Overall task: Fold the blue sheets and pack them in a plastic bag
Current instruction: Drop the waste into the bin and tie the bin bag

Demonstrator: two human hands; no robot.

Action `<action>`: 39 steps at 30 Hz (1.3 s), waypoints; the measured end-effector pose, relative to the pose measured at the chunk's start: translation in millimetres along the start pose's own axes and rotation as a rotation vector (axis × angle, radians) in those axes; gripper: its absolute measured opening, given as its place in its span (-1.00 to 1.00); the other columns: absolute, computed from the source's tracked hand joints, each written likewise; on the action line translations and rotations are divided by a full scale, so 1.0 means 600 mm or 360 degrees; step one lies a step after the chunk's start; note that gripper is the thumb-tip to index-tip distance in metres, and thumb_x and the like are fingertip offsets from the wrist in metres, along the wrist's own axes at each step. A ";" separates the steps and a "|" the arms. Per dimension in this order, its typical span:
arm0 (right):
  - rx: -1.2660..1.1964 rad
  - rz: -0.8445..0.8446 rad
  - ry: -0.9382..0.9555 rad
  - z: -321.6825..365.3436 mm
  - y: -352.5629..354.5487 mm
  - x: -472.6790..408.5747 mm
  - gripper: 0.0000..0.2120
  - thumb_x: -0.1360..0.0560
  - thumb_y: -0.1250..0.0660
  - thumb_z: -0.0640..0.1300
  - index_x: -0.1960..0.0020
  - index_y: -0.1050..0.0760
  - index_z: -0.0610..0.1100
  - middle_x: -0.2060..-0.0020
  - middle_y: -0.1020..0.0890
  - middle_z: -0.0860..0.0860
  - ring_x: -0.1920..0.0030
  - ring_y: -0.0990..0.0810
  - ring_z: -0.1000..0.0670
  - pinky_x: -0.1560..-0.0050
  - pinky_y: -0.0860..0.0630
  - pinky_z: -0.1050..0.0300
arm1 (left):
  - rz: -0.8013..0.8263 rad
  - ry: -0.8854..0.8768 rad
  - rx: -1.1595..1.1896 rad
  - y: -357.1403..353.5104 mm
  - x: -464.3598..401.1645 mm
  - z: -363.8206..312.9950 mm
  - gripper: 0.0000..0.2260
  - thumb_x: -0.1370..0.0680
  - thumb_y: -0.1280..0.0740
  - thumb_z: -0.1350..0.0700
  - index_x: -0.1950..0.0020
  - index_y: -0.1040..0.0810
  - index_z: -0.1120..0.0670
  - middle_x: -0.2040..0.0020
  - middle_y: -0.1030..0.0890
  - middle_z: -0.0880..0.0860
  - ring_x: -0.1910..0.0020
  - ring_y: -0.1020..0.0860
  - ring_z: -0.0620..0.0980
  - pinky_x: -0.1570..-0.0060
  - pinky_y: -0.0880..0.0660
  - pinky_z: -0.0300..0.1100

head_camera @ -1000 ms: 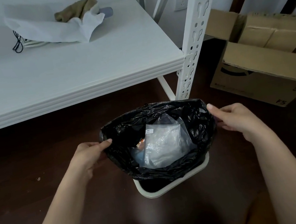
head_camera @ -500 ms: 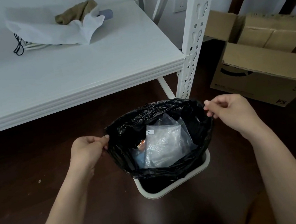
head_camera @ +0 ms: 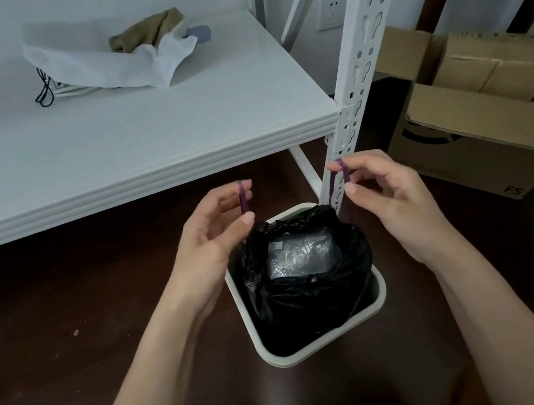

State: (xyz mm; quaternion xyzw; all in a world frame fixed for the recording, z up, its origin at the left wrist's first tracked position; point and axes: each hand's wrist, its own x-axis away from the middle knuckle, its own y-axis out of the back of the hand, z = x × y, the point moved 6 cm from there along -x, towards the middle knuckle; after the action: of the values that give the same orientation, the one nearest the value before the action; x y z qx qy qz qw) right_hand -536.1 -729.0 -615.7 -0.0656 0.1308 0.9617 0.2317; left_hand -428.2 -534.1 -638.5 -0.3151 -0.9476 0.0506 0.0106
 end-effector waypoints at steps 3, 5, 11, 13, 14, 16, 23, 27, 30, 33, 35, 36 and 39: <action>-0.0062 0.0062 0.0054 0.010 -0.012 0.002 -0.56 -0.52 -0.23 -0.39 -0.15 -0.55 0.12 -0.17 -0.58 0.07 -0.06 -0.53 0.02 -0.10 -0.52 0.20 | 0.0147 -0.0105 -0.0118 -0.034 0.007 -0.015 -0.47 -0.47 -0.40 0.19 -0.34 -0.37 -0.22 -0.16 -0.57 0.13 -0.15 -0.60 0.03 -0.17 -0.52 -0.10; -0.0091 0.0082 0.0096 0.017 -0.018 0.003 -0.55 -0.49 -0.22 -0.33 -0.17 -0.54 0.17 -0.16 -0.59 0.11 -0.08 -0.54 -0.05 -0.18 -0.49 0.10 | 0.0193 -0.0215 -0.0210 -0.050 0.009 -0.027 -0.41 -0.49 -0.39 0.22 -0.39 -0.27 -0.23 -0.09 -0.57 0.16 -0.08 -0.62 0.06 -0.15 -0.53 -0.11; -0.0326 0.0164 0.0169 0.035 -0.033 0.007 -0.50 -0.48 -0.19 -0.37 -0.27 -0.52 0.07 -0.07 -0.55 -0.11 -0.01 -0.56 -0.02 -0.07 -0.49 0.09 | 0.0193 -0.0398 -0.0377 -0.060 0.009 -0.043 -0.33 -0.47 -0.38 0.23 -0.40 -0.19 -0.29 0.03 -0.53 0.11 0.09 -0.59 0.13 -0.05 -0.57 -0.08; -0.0431 0.0205 0.0144 0.034 -0.038 0.007 -0.49 -0.49 -0.18 -0.41 -0.32 -0.49 0.02 -0.09 -0.53 -0.15 0.08 -0.57 0.00 0.00 -0.50 0.12 | 0.0229 -0.0374 -0.0477 -0.063 0.005 -0.029 -0.22 -0.47 -0.42 0.23 -0.45 -0.08 -0.31 0.12 -0.52 0.11 0.22 -0.54 0.09 0.08 -0.56 -0.17; -0.0491 0.0221 0.0120 0.033 -0.040 0.007 -0.50 -0.50 -0.18 -0.42 -0.33 -0.48 -0.01 -0.08 -0.53 -0.16 0.12 -0.57 -0.01 0.04 -0.51 0.13 | 0.0255 -0.0345 -0.0521 -0.066 0.003 -0.020 -0.15 -0.46 -0.44 0.23 -0.47 0.00 -0.32 0.18 -0.50 0.11 0.28 -0.50 0.04 0.15 -0.53 -0.20; -0.0642 0.0255 0.0064 0.033 -0.045 0.009 -0.53 -0.50 -0.18 -0.40 -0.33 -0.49 -0.06 -0.02 -0.54 -0.15 0.17 -0.57 -0.03 0.14 -0.52 0.17 | 0.0324 -0.0339 -0.0639 -0.077 0.001 -0.008 -0.05 -0.42 -0.49 0.21 -0.50 0.10 -0.29 0.29 -0.43 0.02 0.36 -0.42 -0.08 0.28 -0.48 -0.21; -0.0782 0.0442 0.0075 0.042 -0.073 0.014 -0.74 -0.45 -0.33 -0.26 -0.11 -0.63 -0.11 0.14 -0.65 -0.12 0.15 -0.64 -0.04 0.15 -0.57 0.19 | 0.0508 -0.0261 -0.1134 -0.111 -0.001 0.036 -0.66 -0.47 -0.33 -0.17 -0.19 -0.37 -0.13 0.27 -0.52 0.04 0.36 -0.46 -0.04 0.29 -0.49 0.04; -0.0719 0.0540 0.0094 0.041 -0.082 0.013 -0.82 -0.47 -0.30 -0.36 0.04 -0.64 -0.19 0.16 -0.68 -0.16 0.11 -0.66 -0.11 0.13 -0.57 0.15 | 0.0458 -0.0294 -0.1097 -0.112 -0.004 0.043 -0.88 -0.56 -0.12 -0.03 0.11 -0.40 -0.08 0.23 -0.54 -0.04 0.22 -0.55 0.00 0.22 -0.52 0.08; -0.0438 0.0346 0.0127 0.031 -0.071 0.002 -0.86 -0.51 -0.26 -0.38 0.06 -0.57 -0.23 0.04 -0.67 -0.13 0.01 -0.64 -0.03 0.06 -0.55 0.17 | 0.0404 -0.0291 -0.1076 -0.106 -0.010 0.039 -0.83 -0.61 -0.10 0.07 0.09 -0.44 -0.11 0.27 -0.50 -0.17 0.26 -0.50 -0.16 0.22 -0.48 -0.10; 0.0052 0.0062 -0.0036 -0.003 -0.053 -0.011 -0.81 -0.56 -0.27 -0.24 -0.13 -0.56 -0.08 -0.04 -0.63 0.04 -0.02 -0.58 0.17 0.00 -0.50 0.32 | 0.0398 -0.0221 -0.1057 -0.100 -0.013 0.038 -0.79 -0.66 -0.09 0.10 0.05 -0.50 0.02 0.35 -0.48 -0.35 0.35 -0.44 -0.33 0.31 -0.28 -0.42; 0.0104 0.0189 -0.0288 -0.030 -0.060 -0.011 -0.76 -0.57 -0.25 -0.03 -0.22 -0.53 0.07 -0.08 -0.61 0.11 -0.07 -0.57 0.20 -0.03 -0.52 0.27 | 0.0390 -0.0199 -0.1045 -0.097 -0.012 0.038 -0.78 -0.66 -0.09 0.11 0.08 -0.49 0.04 0.37 -0.47 -0.37 0.39 -0.42 -0.32 0.36 -0.24 -0.41; 0.0064 0.0282 -0.0399 -0.043 -0.067 -0.007 -0.74 -0.56 -0.23 0.03 -0.23 -0.52 0.11 -0.06 -0.62 0.11 -0.06 -0.59 0.18 -0.02 -0.54 0.23 | 0.0388 -0.0198 -0.1024 -0.096 -0.012 0.040 -0.78 -0.66 -0.09 0.11 0.09 -0.47 0.03 0.37 -0.46 -0.33 0.40 -0.41 -0.28 0.35 -0.23 -0.39; -0.0026 0.0337 -0.0442 -0.056 -0.081 -0.003 -0.78 -0.56 -0.27 -0.03 -0.16 -0.59 0.03 0.09 -0.67 -0.02 0.05 -0.65 0.05 0.01 -0.59 0.15 | 0.0405 -0.0206 -0.0941 -0.092 -0.013 0.045 -0.77 -0.66 -0.09 0.10 0.14 -0.44 0.03 0.38 -0.42 -0.22 0.39 -0.37 -0.19 0.30 -0.26 -0.31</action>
State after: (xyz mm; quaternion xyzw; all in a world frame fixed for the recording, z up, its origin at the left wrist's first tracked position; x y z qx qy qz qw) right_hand -510.0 -697.5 -658.0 0.0802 0.0959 0.9816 0.1445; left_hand -456.6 -585.3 -659.8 -0.4166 -0.8730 -0.2058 -0.1479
